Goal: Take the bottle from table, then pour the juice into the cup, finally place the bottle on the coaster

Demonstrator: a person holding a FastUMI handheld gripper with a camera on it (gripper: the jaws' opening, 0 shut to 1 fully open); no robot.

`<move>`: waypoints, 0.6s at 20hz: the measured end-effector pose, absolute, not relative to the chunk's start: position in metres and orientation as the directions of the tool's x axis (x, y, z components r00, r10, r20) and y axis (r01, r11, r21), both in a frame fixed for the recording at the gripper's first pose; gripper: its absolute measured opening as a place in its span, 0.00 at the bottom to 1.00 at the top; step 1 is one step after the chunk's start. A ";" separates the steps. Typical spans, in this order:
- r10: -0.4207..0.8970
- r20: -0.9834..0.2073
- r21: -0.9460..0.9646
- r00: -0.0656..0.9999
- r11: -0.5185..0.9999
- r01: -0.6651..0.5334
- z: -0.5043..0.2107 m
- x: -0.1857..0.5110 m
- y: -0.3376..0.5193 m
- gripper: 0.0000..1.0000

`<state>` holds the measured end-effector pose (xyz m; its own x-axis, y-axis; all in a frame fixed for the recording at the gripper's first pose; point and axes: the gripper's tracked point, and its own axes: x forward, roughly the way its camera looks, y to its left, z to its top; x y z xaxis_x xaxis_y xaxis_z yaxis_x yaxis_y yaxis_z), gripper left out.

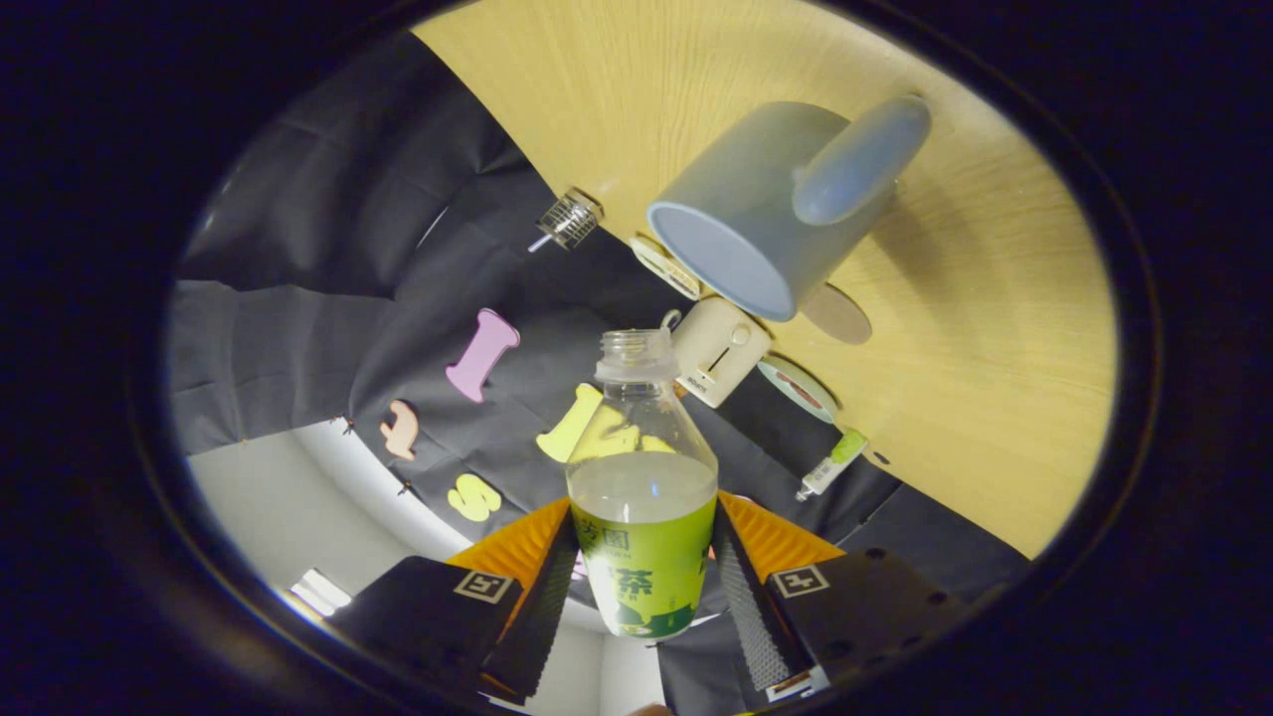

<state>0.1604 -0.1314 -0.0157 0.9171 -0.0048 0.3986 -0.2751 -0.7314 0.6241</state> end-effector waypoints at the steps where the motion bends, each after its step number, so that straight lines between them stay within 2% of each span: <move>1: -0.005 0.407 0.625 0.913 -0.728 -0.282 -0.013 0.160 -0.131 0.79; 8: 0.018 0.407 0.768 0.913 -0.547 -0.332 0.002 0.157 -0.125 0.79; 12: 0.080 0.337 0.923 0.938 -0.223 -0.313 -0.005 0.158 -0.116 0.79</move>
